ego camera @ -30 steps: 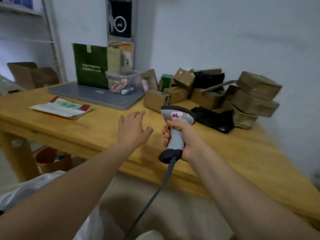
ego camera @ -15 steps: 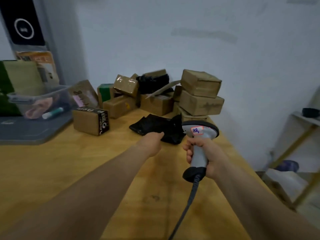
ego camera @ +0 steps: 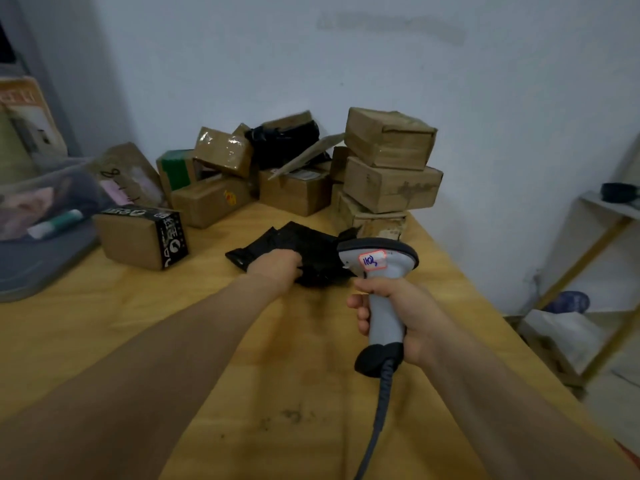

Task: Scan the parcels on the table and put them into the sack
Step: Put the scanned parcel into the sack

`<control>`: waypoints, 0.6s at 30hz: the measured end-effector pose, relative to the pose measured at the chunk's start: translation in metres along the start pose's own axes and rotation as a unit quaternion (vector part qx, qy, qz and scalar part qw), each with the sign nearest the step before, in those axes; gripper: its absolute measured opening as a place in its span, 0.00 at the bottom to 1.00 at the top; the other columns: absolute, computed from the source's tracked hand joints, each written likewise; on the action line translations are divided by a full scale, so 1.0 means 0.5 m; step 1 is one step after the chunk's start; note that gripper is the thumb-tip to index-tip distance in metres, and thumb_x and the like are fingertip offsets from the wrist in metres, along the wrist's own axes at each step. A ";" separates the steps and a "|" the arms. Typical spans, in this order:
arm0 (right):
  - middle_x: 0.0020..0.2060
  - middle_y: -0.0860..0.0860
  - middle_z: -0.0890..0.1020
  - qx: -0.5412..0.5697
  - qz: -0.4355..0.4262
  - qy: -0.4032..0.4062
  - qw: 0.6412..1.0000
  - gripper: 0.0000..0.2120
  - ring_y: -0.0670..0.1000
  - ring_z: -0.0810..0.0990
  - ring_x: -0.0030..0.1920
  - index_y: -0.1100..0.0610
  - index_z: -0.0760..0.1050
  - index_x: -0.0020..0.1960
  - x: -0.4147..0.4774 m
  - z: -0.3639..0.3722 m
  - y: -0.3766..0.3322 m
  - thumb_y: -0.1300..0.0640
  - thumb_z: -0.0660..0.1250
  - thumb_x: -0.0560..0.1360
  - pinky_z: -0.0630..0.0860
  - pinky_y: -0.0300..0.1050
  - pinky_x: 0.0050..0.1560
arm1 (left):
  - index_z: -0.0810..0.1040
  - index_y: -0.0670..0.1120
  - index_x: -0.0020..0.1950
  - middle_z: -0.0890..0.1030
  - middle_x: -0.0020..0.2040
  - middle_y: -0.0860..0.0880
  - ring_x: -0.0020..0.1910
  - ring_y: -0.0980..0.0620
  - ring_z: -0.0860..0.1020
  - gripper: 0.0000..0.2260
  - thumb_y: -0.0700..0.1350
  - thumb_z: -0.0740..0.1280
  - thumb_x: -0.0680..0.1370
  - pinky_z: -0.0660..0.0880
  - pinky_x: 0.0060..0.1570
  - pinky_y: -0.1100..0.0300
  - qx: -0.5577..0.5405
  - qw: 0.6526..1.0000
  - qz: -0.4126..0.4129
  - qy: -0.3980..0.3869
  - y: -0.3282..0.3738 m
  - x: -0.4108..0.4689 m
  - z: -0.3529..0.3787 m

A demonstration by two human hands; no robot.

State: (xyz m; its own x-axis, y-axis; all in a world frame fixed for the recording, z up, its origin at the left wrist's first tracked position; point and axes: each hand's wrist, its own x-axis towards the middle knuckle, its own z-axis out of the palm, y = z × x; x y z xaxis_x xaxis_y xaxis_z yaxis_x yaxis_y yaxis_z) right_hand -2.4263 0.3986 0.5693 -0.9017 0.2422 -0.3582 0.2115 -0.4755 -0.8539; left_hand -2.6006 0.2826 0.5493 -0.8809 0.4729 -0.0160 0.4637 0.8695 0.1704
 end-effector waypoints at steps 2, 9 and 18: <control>0.29 0.56 0.79 -0.011 -0.015 -0.004 1.000 0.03 0.48 0.73 0.22 0.63 0.73 0.47 -0.031 0.001 0.004 0.64 0.67 0.75 0.73 0.39 0.23 | 0.77 0.45 0.54 0.76 0.45 0.46 0.46 0.47 0.76 0.08 0.45 0.59 0.82 0.71 0.42 0.54 -0.044 0.997 -0.015 0.054 -0.020 -0.037 -0.044; 0.30 0.57 0.80 -0.053 -0.084 -0.033 0.995 0.05 0.50 0.73 0.24 0.65 0.75 0.49 -0.170 0.037 0.039 0.65 0.68 0.74 0.73 0.41 0.24 | 0.77 0.41 0.52 0.79 0.51 0.41 0.49 0.43 0.80 0.06 0.42 0.63 0.81 0.80 0.42 0.53 -0.300 0.933 -0.023 0.197 -0.050 -0.168 -0.243; 0.30 0.56 0.80 -0.082 -0.123 -0.072 0.986 0.10 0.50 0.74 0.24 0.66 0.77 0.52 -0.298 0.086 0.105 0.64 0.71 0.72 0.73 0.41 0.25 | 0.76 0.41 0.41 0.76 0.42 0.43 0.48 0.43 0.79 0.06 0.39 0.69 0.77 0.80 0.29 0.60 -0.460 0.859 -0.097 0.201 -0.100 -0.294 -0.335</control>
State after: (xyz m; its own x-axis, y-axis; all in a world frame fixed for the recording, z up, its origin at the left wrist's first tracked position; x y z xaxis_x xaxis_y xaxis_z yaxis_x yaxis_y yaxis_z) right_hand -2.2969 0.3012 0.5942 -0.9749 0.2052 -0.0860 0.0279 -0.2709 -0.9622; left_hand -2.5100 0.1458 0.7083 -0.9807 0.0834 0.1769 0.1952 0.3576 0.9132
